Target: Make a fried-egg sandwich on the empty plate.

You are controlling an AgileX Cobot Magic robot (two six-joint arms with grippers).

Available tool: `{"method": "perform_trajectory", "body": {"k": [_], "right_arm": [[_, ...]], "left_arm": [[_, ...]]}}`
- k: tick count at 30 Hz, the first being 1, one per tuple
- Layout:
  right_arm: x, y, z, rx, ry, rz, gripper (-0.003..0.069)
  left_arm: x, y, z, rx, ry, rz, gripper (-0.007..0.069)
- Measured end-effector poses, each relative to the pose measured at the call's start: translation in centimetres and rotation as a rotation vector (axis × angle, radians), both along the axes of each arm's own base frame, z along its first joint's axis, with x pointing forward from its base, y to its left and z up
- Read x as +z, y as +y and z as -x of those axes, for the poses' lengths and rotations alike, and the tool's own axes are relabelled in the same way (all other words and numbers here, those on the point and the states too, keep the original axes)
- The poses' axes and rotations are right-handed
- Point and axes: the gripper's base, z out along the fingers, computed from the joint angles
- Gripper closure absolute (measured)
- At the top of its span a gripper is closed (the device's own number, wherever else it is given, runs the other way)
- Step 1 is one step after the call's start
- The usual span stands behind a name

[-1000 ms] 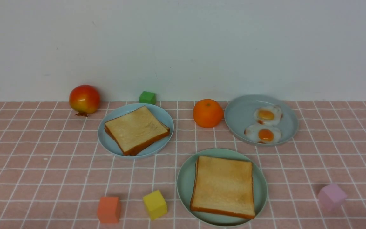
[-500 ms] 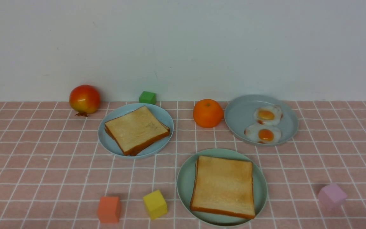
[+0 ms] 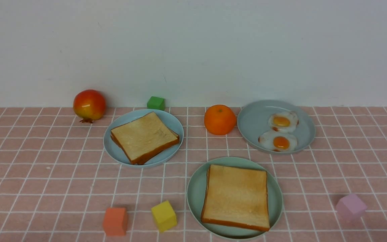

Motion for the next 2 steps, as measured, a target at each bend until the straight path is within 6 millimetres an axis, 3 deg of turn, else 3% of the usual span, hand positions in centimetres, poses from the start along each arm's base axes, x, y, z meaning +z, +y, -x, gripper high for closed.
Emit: {"method": "perform_trajectory", "body": {"k": [2], "right_arm": [[0.0, 0.0, 0.0, 0.0, 0.0, 0.0, 0.0573]], "left_arm": [[0.0, 0.0, 0.0, 0.0, 0.0, 0.0, 0.0613]]}}
